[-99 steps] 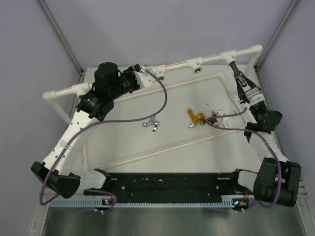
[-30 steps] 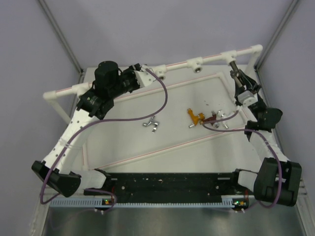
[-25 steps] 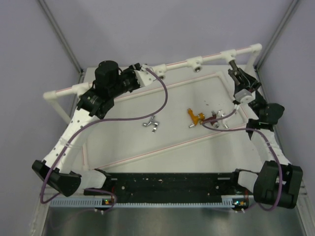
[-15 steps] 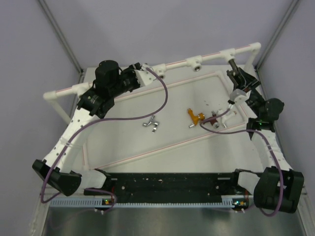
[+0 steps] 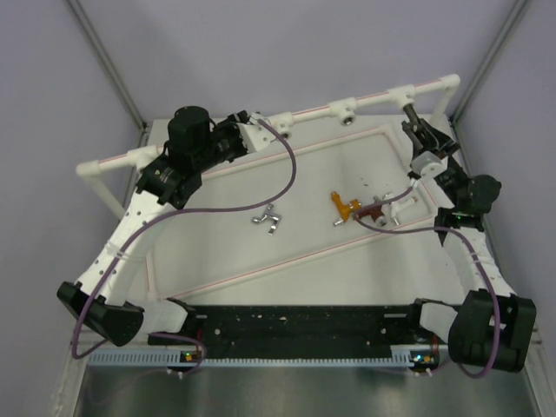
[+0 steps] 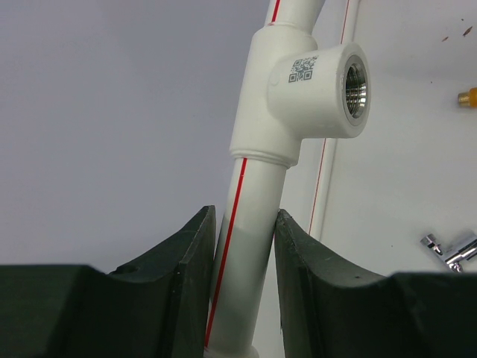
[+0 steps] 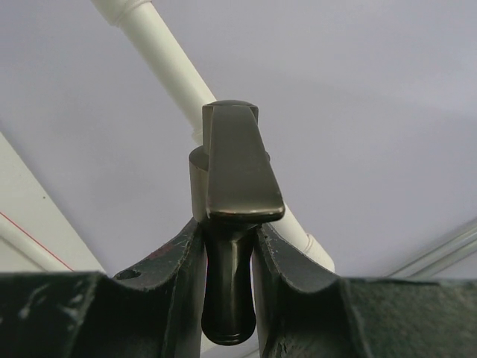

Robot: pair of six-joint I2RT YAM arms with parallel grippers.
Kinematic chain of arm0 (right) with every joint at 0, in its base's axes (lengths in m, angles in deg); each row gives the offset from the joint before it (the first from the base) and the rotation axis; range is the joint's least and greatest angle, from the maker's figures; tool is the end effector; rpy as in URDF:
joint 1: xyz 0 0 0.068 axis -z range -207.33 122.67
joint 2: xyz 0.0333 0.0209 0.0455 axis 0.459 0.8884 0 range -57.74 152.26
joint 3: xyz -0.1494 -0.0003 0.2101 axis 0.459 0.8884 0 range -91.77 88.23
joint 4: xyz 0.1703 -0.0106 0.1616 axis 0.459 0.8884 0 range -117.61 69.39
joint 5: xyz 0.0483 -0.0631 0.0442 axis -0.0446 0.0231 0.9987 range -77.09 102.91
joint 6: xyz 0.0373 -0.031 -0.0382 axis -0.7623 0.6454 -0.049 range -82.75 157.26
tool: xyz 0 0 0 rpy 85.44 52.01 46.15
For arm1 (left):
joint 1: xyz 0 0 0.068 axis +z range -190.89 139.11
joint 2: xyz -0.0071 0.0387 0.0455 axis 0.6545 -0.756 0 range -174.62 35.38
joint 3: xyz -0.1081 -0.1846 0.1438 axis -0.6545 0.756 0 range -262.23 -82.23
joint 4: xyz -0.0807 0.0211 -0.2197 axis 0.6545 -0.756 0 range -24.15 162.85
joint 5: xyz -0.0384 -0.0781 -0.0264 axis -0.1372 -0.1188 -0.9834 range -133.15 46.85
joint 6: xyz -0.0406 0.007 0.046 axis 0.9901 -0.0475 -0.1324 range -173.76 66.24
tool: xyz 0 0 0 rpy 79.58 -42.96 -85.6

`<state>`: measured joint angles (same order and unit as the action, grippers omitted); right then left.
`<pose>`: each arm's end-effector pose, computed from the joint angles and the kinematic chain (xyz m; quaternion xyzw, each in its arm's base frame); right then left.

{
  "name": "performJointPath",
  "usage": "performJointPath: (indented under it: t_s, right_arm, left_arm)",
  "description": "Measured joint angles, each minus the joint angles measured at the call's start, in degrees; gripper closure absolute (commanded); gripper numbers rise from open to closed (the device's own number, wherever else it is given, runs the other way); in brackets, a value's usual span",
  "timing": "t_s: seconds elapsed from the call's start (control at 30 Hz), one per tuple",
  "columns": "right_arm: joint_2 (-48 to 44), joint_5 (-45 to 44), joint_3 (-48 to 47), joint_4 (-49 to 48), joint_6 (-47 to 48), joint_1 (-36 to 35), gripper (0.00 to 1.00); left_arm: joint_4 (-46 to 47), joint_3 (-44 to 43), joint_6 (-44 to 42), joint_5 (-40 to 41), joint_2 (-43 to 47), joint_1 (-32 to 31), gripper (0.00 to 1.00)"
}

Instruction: Install the water faucets

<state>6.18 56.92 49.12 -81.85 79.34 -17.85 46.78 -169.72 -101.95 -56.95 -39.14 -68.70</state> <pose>0.2284 -0.0054 0.3531 -0.4418 0.3580 -0.1781 0.8031 0.2313 -0.1347 0.4329 0.5376 0.5666 0.0166 0.6242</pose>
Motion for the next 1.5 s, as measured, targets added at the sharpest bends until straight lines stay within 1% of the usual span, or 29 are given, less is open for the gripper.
performJointPath:
  t_s: [0.4, 0.63, 0.8, 1.03, 1.23, 1.5]
  right_arm:
    - [0.7, -4.1, 0.1, -4.5, -21.2, 0.0, 1.00]
    - [2.1, -8.8, 1.7, -10.6, -34.6, -0.7, 1.00]
    - [3.0, -14.7, 3.6, -15.2, -44.1, -1.7, 1.00]
    - [3.3, -24.2, 5.6, -18.3, -56.3, -4.0, 1.00]
    - [3.0, -31.1, 5.7, -16.9, -66.7, -5.8, 1.00]
    - [1.2, -44.3, 6.1, -12.2, -80.7, -10.3, 1.00]
  left_arm:
    - [0.0, 0.0, 0.0, 0.0, 0.0, 0.0, 1.00]
    - [0.0, 0.0, 0.0, 0.0, 0.0, 0.0, 1.00]
    - [0.0, 0.0, 0.0, 0.0, 0.0, -0.1, 1.00]
    - [0.0, 0.0, 0.0, -0.1, 0.0, -0.2, 1.00]
    - [0.1, 0.0, 0.0, 0.0, 0.0, -0.5, 1.00]
    - [0.2, 0.0, 0.0, 0.2, 0.0, -0.6, 1.00]
